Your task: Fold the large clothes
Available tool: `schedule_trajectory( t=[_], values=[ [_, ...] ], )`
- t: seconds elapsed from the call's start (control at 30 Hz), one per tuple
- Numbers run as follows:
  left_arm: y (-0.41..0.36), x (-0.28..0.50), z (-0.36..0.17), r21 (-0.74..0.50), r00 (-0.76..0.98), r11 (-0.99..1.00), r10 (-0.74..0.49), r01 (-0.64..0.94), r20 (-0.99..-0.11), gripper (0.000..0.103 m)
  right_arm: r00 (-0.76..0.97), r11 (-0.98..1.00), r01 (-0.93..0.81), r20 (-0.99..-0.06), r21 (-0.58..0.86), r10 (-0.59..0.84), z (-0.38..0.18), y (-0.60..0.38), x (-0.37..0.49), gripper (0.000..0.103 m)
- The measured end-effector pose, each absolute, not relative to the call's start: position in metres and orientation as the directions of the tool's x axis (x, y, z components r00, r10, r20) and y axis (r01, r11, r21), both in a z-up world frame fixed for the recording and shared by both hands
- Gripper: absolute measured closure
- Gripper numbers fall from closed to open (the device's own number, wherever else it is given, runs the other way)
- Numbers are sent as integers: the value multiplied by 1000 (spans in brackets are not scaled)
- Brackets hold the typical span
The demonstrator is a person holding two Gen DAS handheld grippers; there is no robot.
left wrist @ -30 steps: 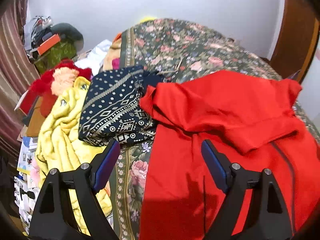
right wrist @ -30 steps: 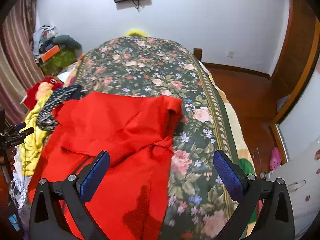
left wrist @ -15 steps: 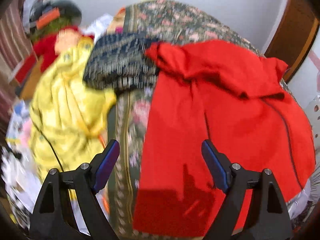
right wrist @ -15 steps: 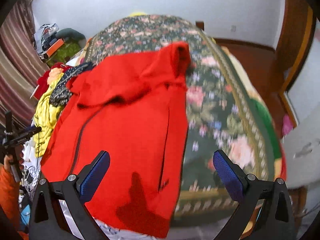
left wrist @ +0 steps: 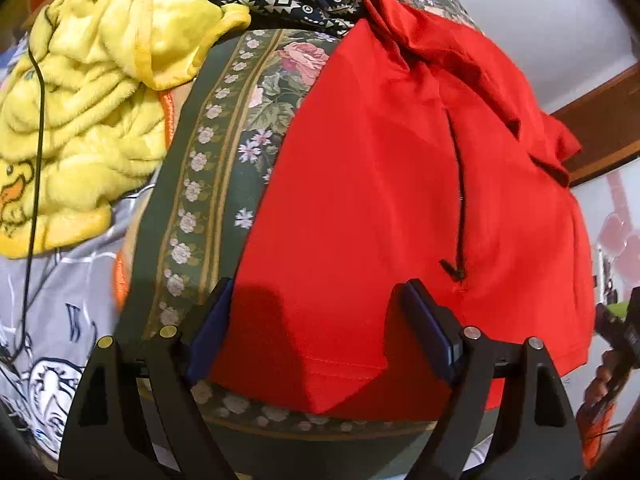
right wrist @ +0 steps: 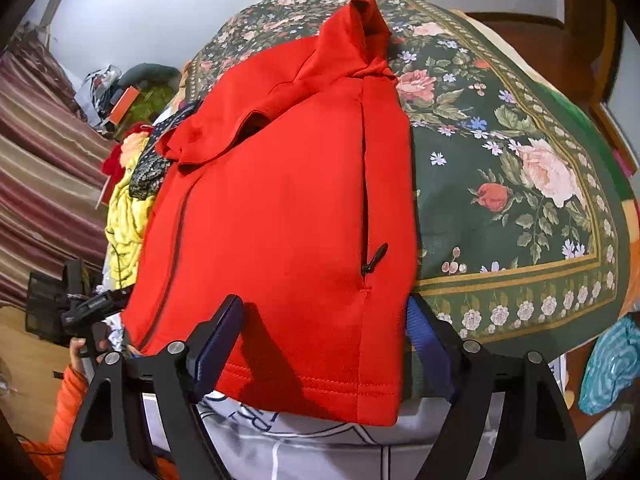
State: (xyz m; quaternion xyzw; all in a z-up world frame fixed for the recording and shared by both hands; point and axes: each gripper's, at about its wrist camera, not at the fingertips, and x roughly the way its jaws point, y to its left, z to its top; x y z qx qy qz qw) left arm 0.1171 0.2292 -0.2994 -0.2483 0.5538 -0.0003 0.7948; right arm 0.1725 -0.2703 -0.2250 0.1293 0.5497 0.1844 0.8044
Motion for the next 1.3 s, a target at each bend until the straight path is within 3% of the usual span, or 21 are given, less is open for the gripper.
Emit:
schedule_trajectory(
  t=[0.07,0.13,0.23,0.3,0.33,0.43,0.57,0.87,1.3],
  values=[
    [221,116,-294,-398,396,884,-284,-245,-873,37,338,904,-150,-838,400,428,-227,-268,171,30],
    [213,117,-288,-399,401,894,-295,-206,-867,60,342,906,-159,-839,392,423,-227,-268,171,35],
    [200,123,-280,-397,401,902,-304,-170,-864,85,342,905,-177,-839,386,424,-223,-270,171,49],
    [191,126,-276,-383,407,910,-295,-156,-865,90,345,907,-190,-839,376,421,-220,-273,169,59],
    [187,127,-274,-381,412,913,-293,-149,-863,91,345,904,-201,-836,378,426,-218,-272,169,69],
    [180,137,-272,-373,425,917,-285,-140,-859,93,352,898,-238,-828,371,436,-212,-268,166,83],
    [178,143,-259,-361,457,925,-273,-116,-847,95,364,888,-278,-815,367,451,-204,-257,167,93],
    [185,160,-200,-316,584,946,-219,-68,-782,98,424,867,-373,-771,330,476,-173,-233,191,94],
    [200,240,-119,-287,738,958,-188,-8,-648,98,596,886,-355,-658,299,460,-108,-236,291,94]
  ],
)
